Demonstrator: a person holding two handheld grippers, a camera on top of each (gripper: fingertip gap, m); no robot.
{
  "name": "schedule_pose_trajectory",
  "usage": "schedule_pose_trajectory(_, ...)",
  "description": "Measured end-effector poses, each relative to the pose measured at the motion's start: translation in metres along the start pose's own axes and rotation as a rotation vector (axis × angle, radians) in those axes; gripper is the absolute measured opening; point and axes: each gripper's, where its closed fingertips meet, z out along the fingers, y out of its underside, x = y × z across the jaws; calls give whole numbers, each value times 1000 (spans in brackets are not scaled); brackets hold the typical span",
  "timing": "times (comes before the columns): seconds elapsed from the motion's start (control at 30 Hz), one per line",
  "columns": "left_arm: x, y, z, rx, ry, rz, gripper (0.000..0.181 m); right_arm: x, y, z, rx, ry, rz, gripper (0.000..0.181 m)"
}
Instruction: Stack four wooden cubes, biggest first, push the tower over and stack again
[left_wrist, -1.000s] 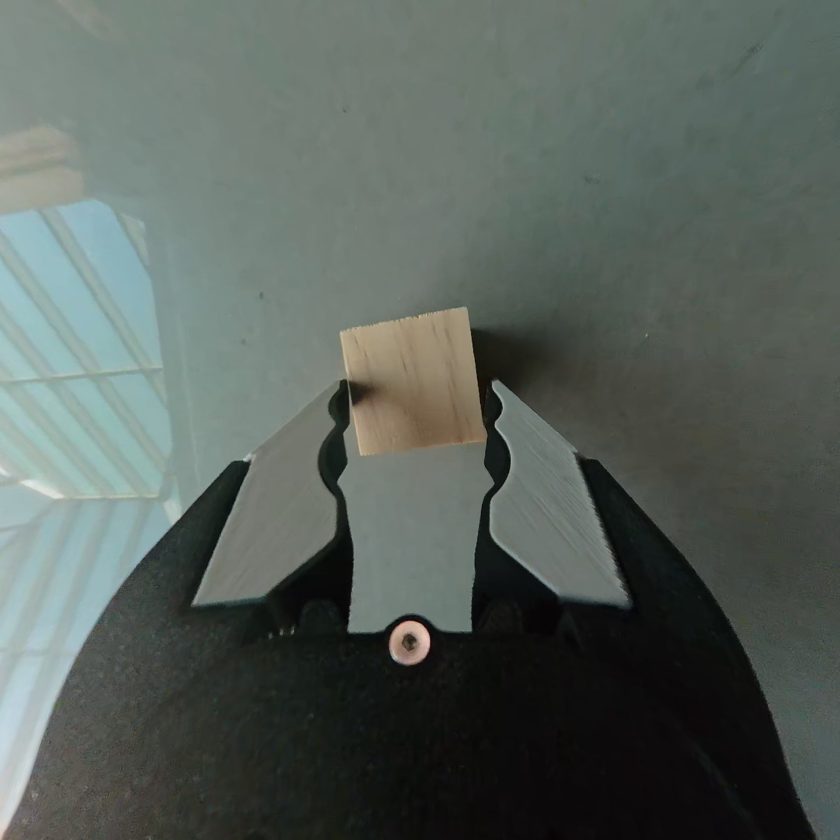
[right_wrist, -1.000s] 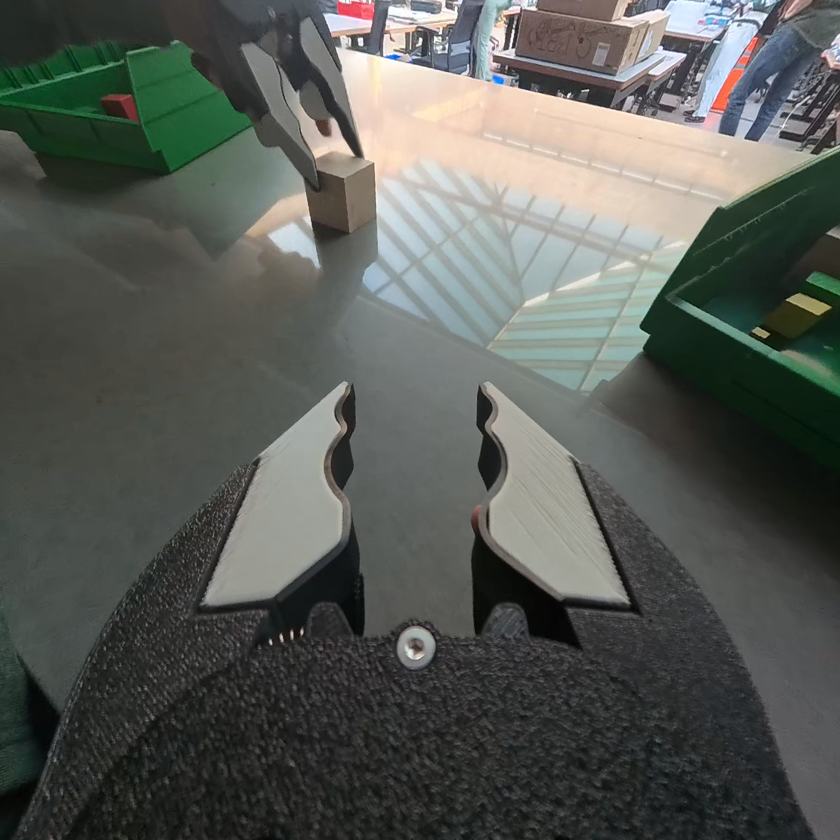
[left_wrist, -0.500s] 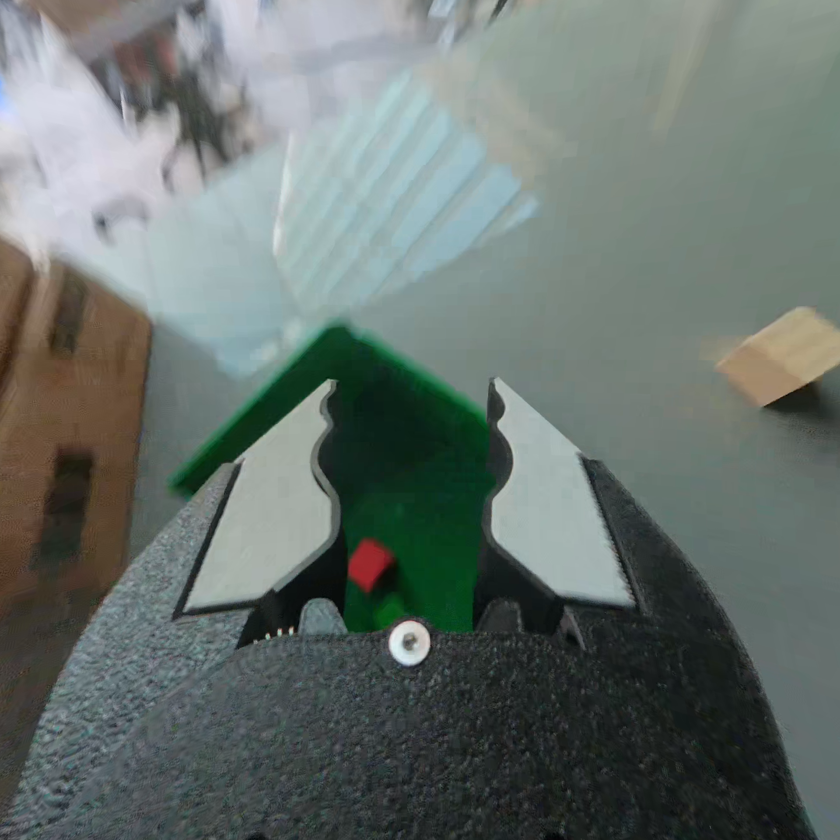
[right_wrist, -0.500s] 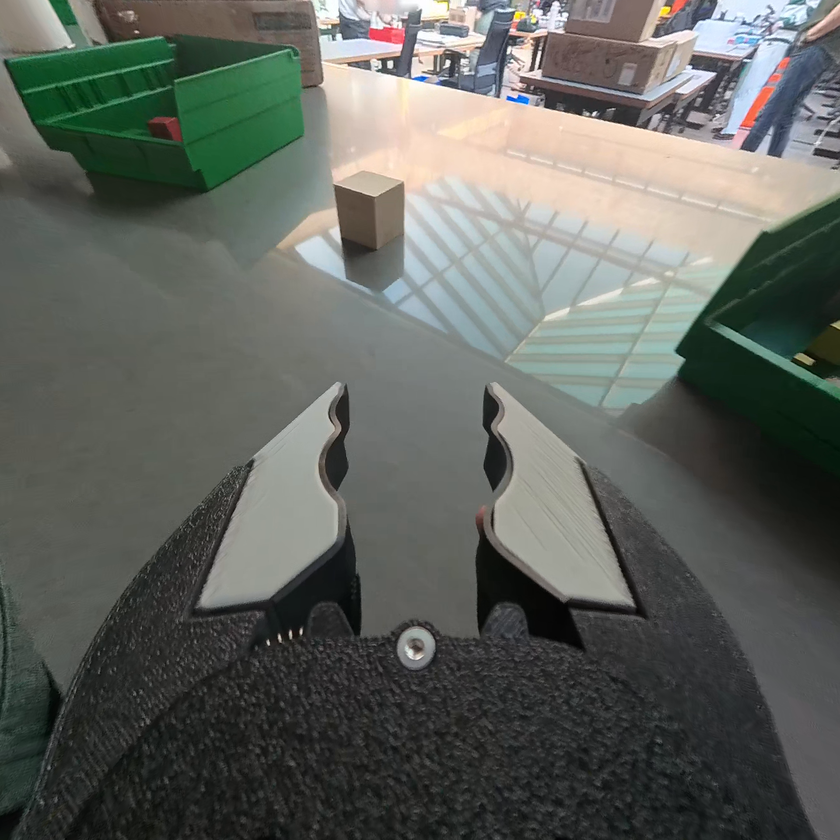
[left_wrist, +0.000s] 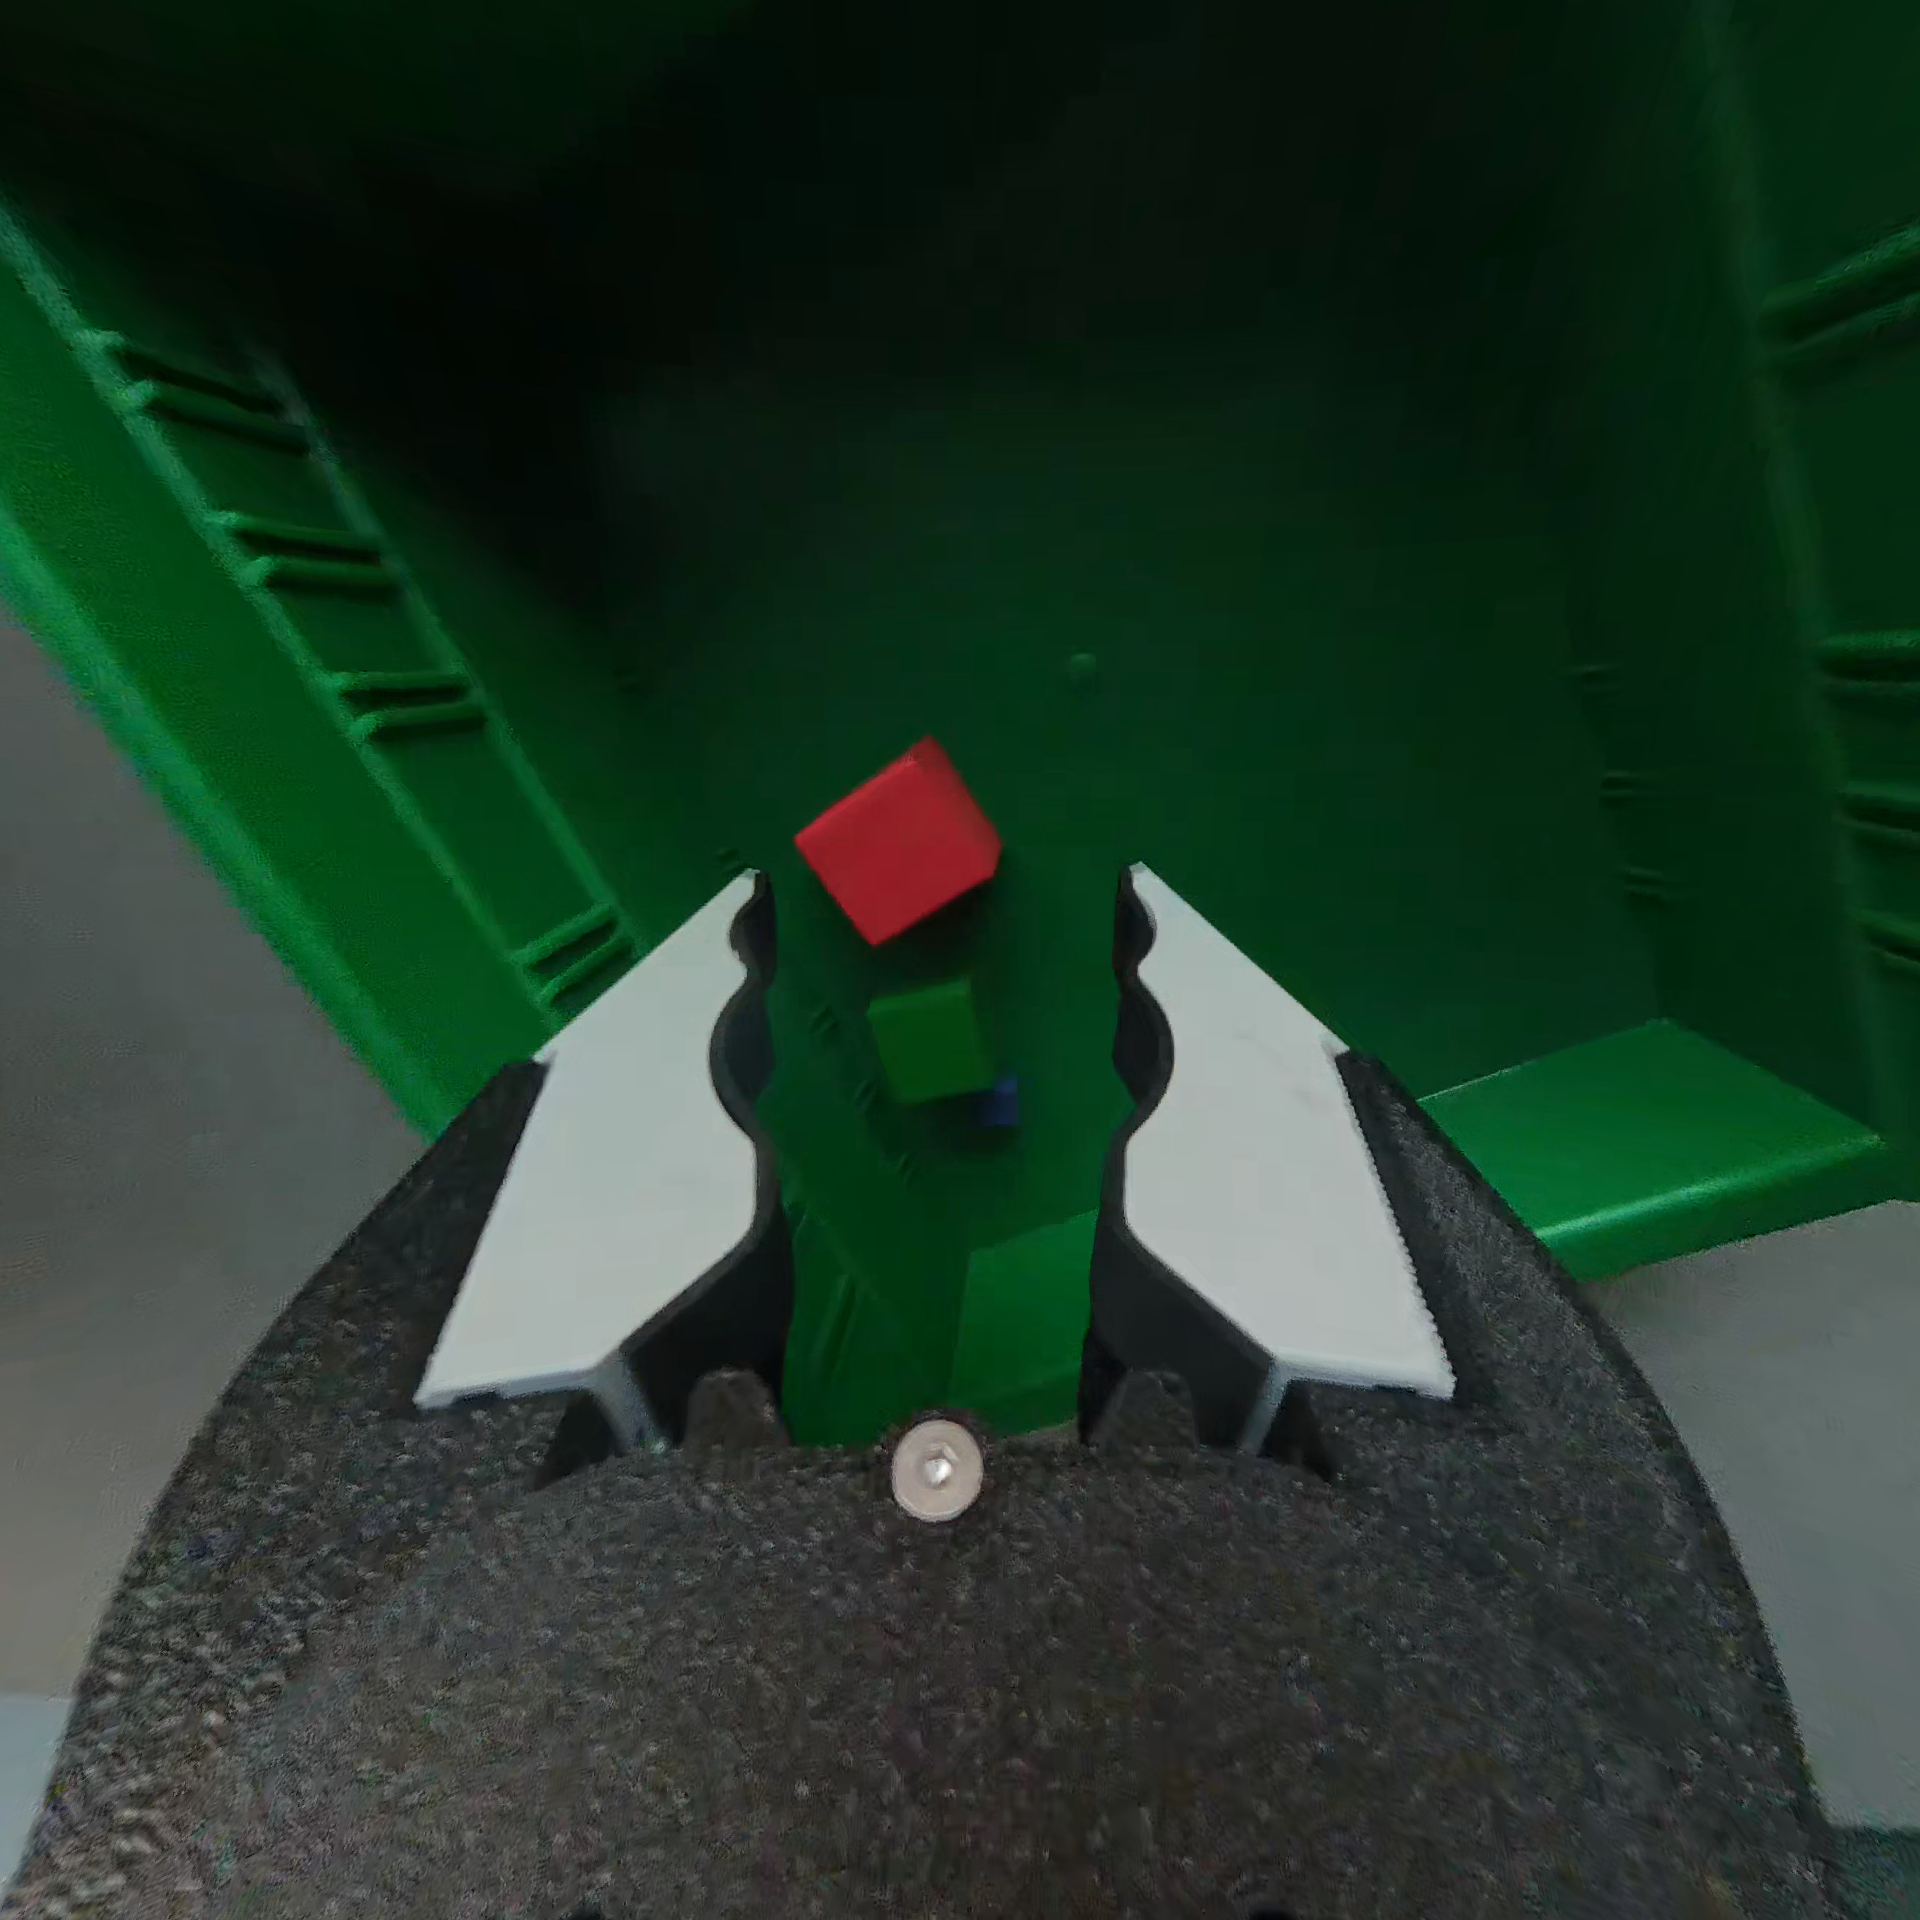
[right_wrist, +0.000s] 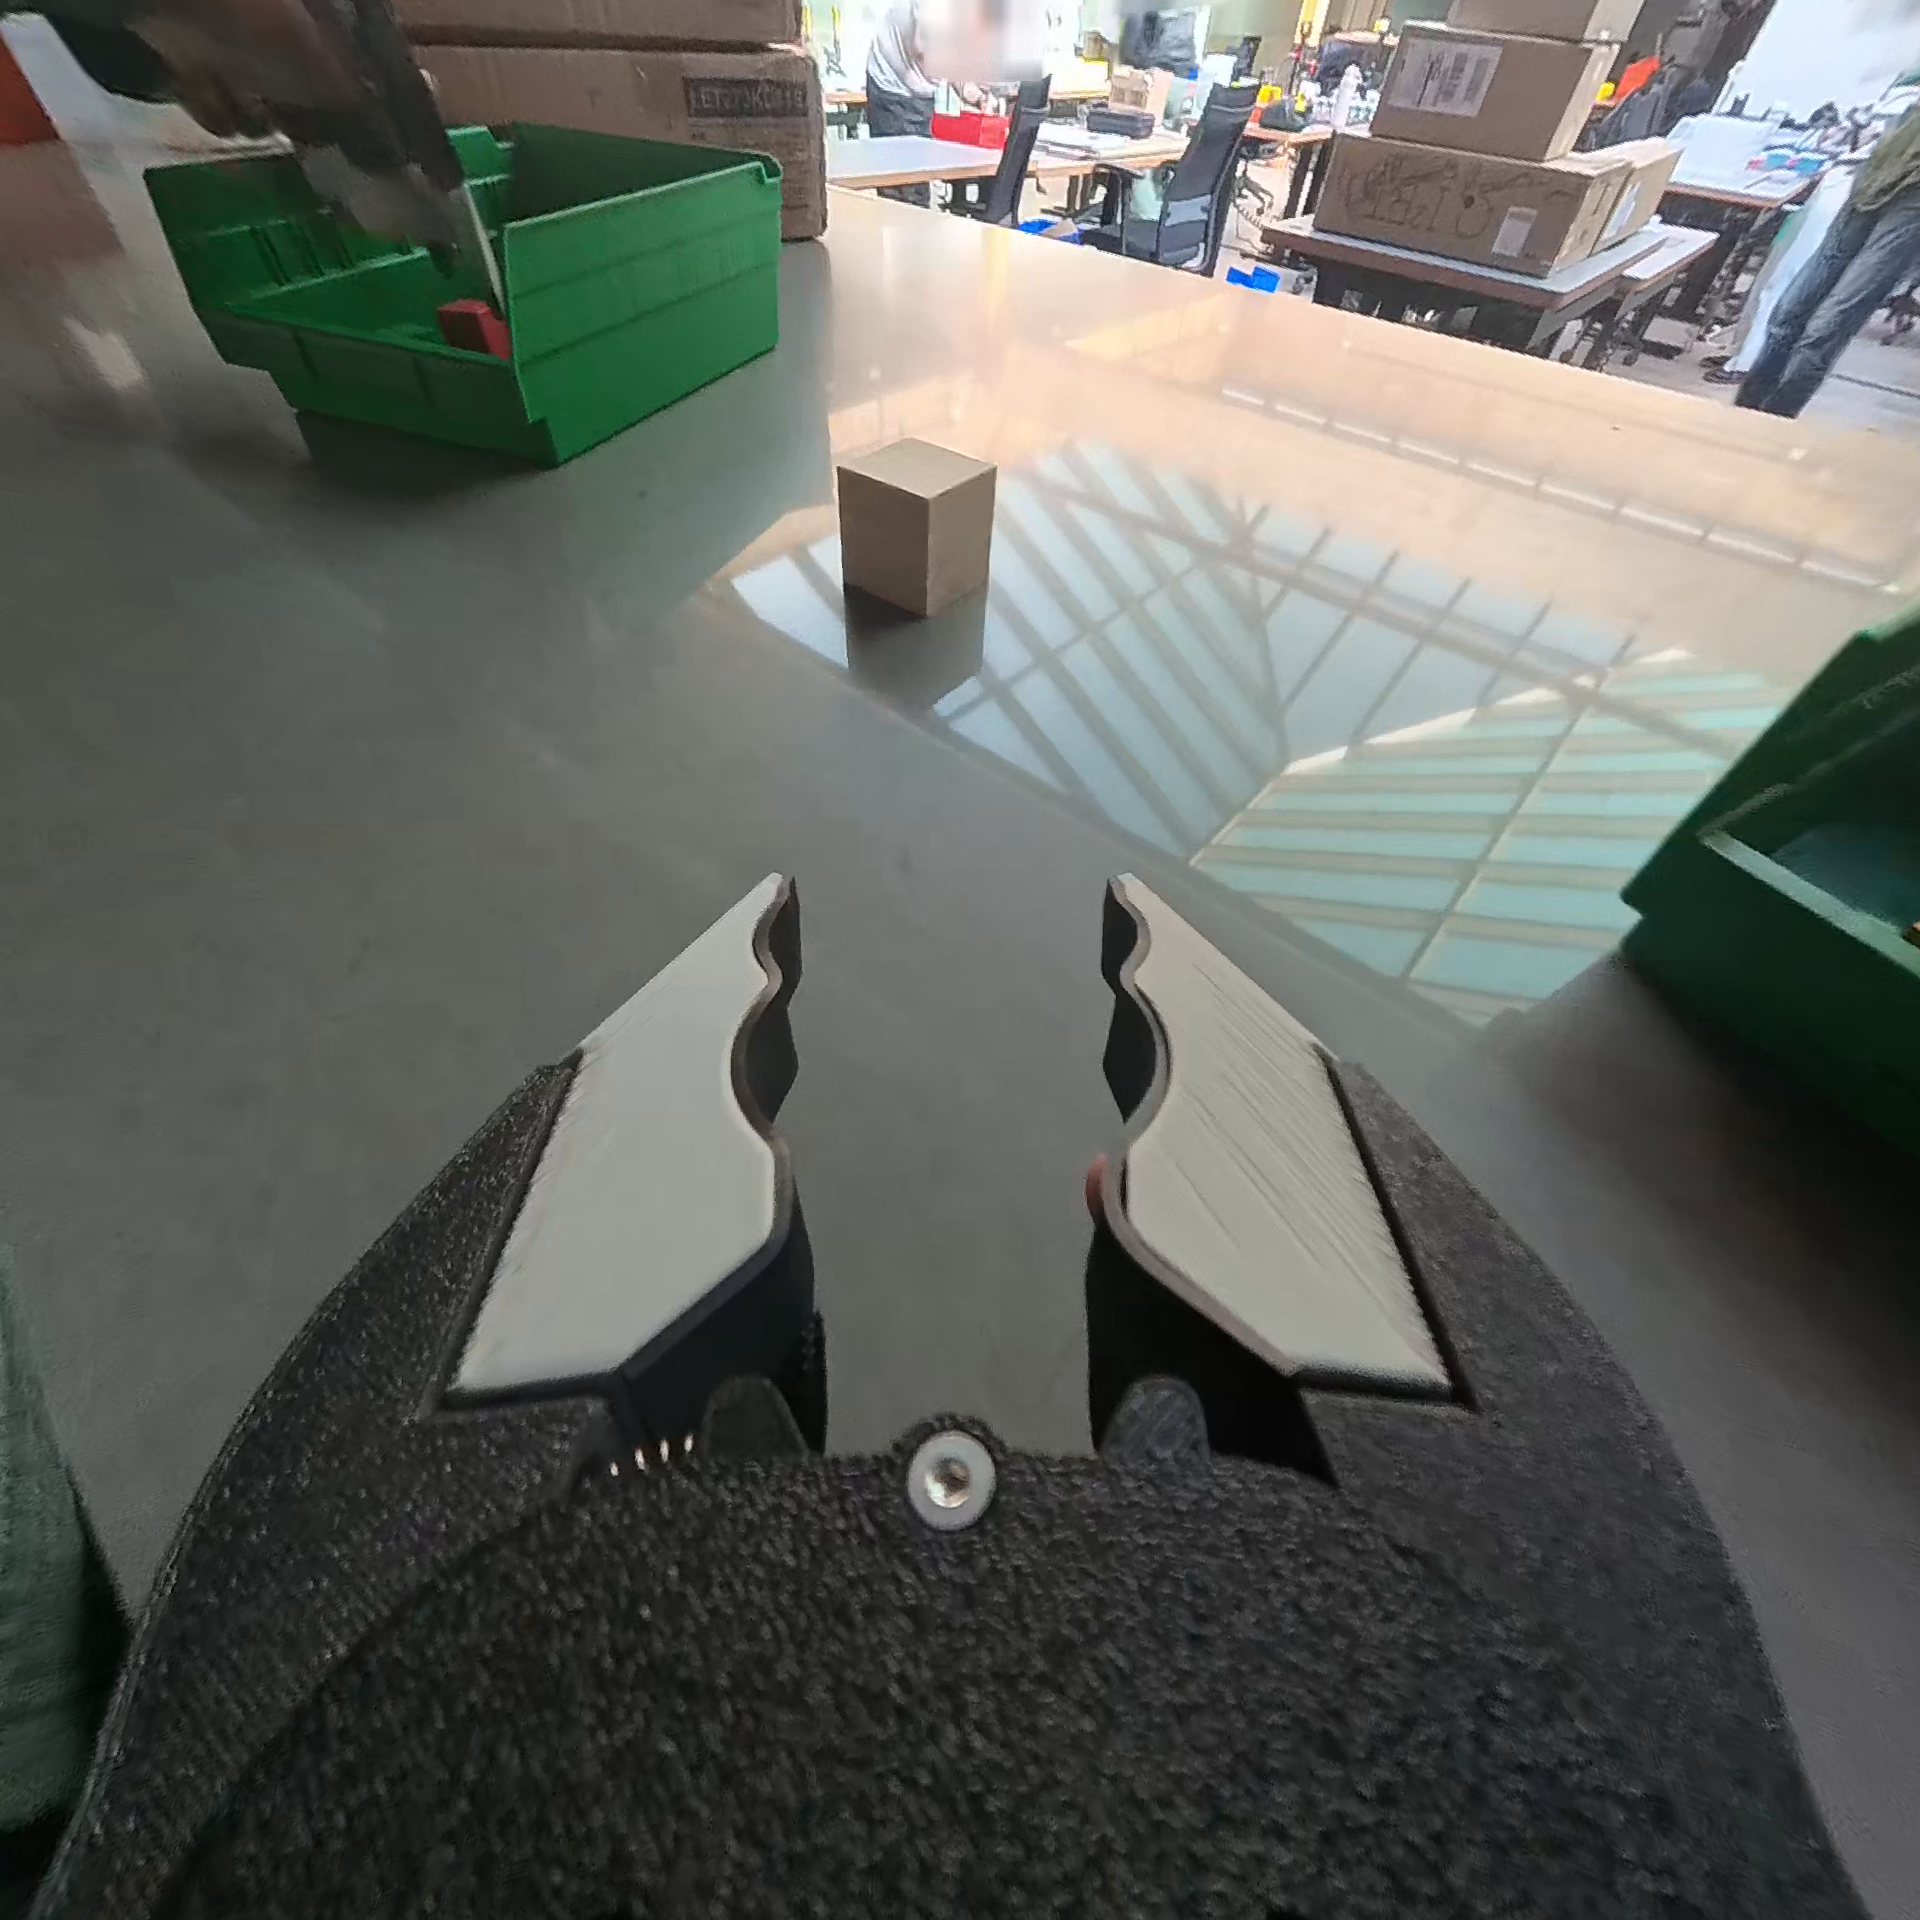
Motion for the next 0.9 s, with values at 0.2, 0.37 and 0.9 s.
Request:
schedule_pose_trajectory(0.2, -7, 6, 22, -169, -141, 416, 73, 13, 12, -16, -17, 54, 34, 58)
schedule_pose_trajectory(0.37, -8, 0, 25, -198, -110, 591, 66, 20, 16, -22, -28, 80, 46, 58)
schedule_pose_trajectory(0.9, 109, -54, -112, 118, 75, 987, 31, 9, 12, -8, -34, 45, 39, 58)
